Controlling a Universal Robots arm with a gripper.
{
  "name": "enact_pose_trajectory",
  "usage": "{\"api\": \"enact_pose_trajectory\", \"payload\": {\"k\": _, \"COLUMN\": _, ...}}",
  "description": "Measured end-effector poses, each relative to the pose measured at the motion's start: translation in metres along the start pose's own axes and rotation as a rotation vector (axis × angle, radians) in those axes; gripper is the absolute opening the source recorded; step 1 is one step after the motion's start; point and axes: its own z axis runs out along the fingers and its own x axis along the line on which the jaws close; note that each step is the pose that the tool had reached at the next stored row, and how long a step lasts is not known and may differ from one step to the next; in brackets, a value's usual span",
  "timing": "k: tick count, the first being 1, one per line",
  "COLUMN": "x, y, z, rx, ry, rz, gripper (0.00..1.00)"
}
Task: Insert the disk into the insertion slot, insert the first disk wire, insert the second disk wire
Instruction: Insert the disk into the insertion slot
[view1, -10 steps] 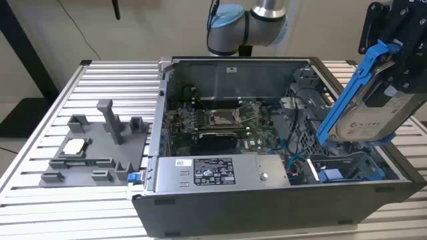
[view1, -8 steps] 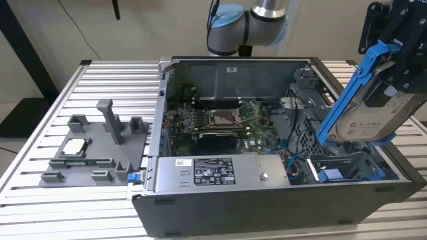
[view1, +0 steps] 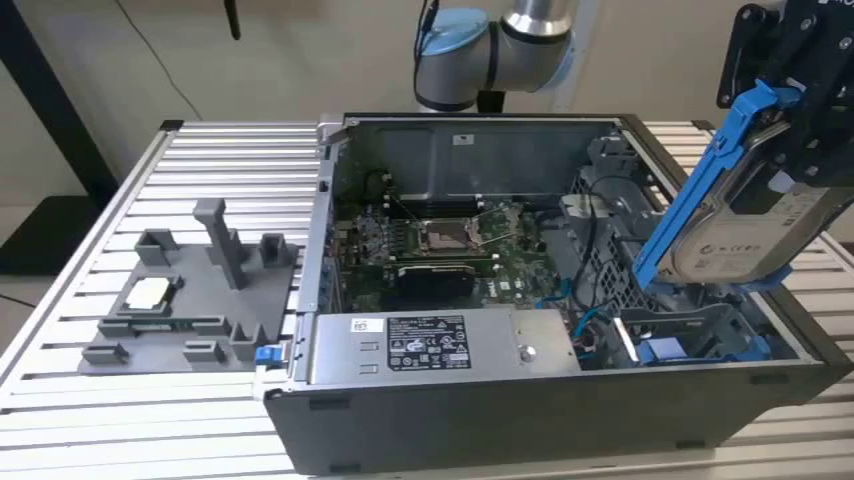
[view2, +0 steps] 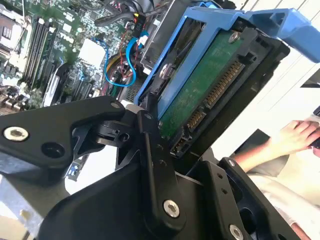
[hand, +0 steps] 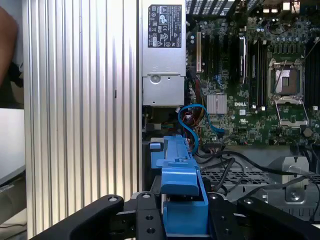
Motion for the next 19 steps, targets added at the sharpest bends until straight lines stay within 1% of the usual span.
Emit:
{"api": "enact_pose_trajectory", "payload": {"k": 4, "x": 0.0000, "y": -0.0001, "z": 0.0014, "rx": 0.0000, "ry": 0.0001, "rz": 0.000, "gripper": 0.33}}
{"api": "enact_pose_trajectory", "payload": {"k": 15, "x": -0.0001, "y": -0.0007, "z": 0.0141, "rx": 0.0000, "ry": 0.0000, "rz": 0.000, "gripper": 0.33}}
{"api": "enact_pose_trajectory", "payload": {"k": 19, "x": -0.0001, "y": -0.0008, "z": 0.0163, "rx": 0.0000, "ry": 0.0001, "rz": 0.000, "gripper": 0.33}}
